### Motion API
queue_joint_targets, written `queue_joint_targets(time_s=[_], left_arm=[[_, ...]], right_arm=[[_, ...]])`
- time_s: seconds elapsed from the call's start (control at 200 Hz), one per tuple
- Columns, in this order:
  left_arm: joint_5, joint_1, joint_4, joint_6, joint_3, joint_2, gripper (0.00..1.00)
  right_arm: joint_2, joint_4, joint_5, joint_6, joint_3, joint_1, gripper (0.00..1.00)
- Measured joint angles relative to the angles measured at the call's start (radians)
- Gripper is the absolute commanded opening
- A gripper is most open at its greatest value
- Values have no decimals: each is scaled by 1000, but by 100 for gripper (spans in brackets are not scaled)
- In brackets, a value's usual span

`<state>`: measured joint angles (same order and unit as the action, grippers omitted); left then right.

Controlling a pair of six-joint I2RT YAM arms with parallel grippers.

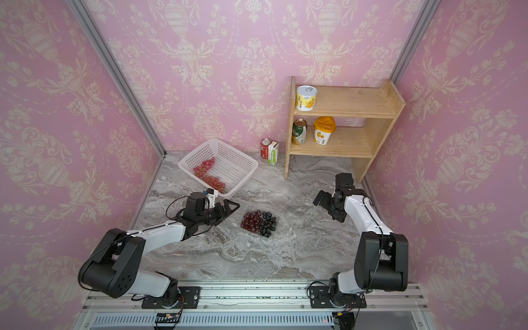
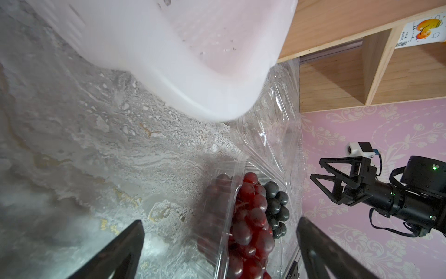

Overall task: Pack grapes into containers
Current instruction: Move the packing box to the center of the board.

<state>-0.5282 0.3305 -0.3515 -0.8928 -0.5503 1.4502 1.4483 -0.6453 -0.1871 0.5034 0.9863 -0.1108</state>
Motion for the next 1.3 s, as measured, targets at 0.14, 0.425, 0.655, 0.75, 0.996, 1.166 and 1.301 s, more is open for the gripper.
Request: queue_joint_targets(time_s=[0.14,0.425,0.655,0.75,0.996,1.166,1.301], left_arm=[[0,1,-11,0,0,0,99],[0,1,-11,0,0,0,99],[1,21,-10,0,0,0,99],[2,35,-10,0,0,0,99],[3,51,-26,-9,2,8,99],[3,68,-44,-16,2,34,99],[3,73,-54,-23,2,48,99]], right_arm=[[-39,-4,-14,-3,10,33,100],[-53,14,-45,21,75,191,100],[78,44,-71,37,75,198,100],[122,47,-71,35,76,196,100],[187,45,-50,32,101,143,100],[187,34,2,18,114,82,100],[185,10,42,4,124,31,100]])
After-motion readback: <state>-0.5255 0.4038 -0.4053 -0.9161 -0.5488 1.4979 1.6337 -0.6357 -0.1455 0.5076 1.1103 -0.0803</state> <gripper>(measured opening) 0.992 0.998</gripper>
